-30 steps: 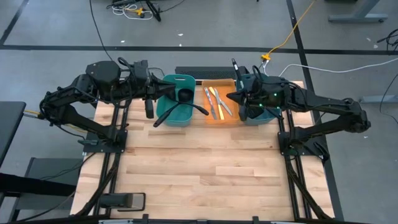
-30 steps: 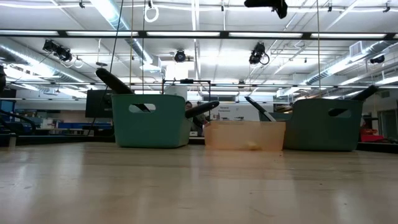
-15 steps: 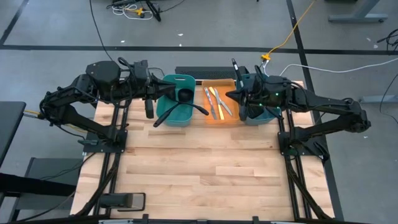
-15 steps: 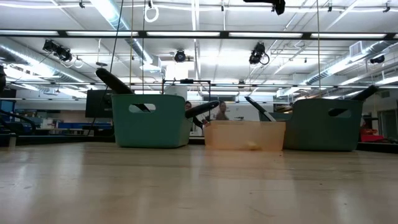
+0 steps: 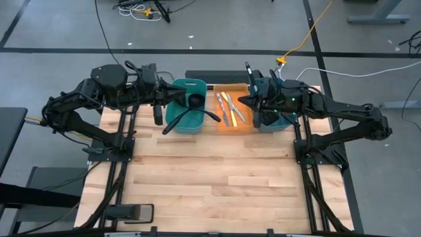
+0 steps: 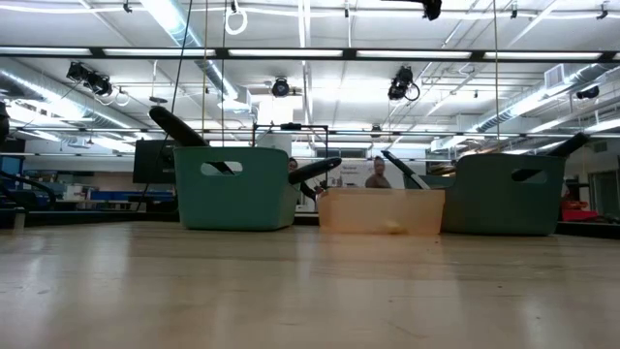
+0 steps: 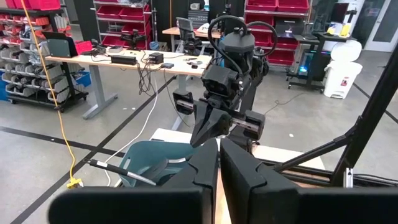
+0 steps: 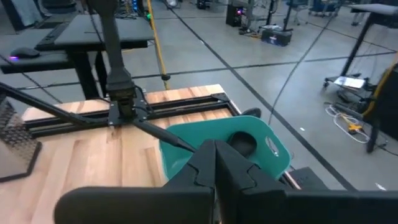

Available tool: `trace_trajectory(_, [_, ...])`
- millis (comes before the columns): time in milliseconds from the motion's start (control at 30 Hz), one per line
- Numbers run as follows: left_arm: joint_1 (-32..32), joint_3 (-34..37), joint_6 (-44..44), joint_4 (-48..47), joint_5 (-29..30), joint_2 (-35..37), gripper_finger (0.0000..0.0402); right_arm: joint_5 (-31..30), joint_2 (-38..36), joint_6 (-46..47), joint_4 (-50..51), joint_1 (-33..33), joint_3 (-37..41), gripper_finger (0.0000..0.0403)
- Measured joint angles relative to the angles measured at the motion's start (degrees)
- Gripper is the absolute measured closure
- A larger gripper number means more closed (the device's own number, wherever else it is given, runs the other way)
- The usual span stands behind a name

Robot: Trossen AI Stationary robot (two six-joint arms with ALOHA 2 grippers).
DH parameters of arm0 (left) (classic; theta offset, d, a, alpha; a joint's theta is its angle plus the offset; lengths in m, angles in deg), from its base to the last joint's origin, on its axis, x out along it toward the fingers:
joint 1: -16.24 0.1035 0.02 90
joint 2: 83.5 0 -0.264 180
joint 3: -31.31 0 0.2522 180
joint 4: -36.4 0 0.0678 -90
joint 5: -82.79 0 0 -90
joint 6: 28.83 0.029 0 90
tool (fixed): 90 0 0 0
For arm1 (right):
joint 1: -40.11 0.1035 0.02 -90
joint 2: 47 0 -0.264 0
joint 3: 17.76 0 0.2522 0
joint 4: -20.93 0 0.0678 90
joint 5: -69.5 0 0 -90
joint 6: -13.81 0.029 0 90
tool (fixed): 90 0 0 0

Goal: Pick & Place Kitchen Items
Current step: Return to Home Position

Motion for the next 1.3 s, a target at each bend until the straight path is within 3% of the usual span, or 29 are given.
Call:
trace_trajectory(133, [0.0, 0.0, 0.02, 0.02, 0.0, -0.02, 0.0381, 2.63, -0.44, 0.97, -4.13, 0.05, 3.34, 0.0401])
trace_trajectory(433, [0.0, 0.0, 0.02, 0.0, 0.0, -0.02, 0.0377, 4.34, -5.71, 2.9, -21.89, 3.76, 23.68, 0.0402])
trace_trajectory(700, [0.0, 0.0, 0.02, 0.0, -0.01, -0.02, 0.0381, 9.88, -13.8, -7.14, -35.93, 9.0, 41.69, 0.0399])
trace_trajectory(1000, [0.0, 0.0, 0.02, 0.0, -0.02, -0.02, 0.0377, 9.74, -28.71, -9.45, -35.51, 9.55, 58.68, 0.0401])
trace_trajectory(1300, [0.0, 0.0, 0.02, 0.01, -0.02, -0.02, 0.0379, 10.64, -43.96, -8.3, -33.33, 9.49, 66.88, 0.0399])
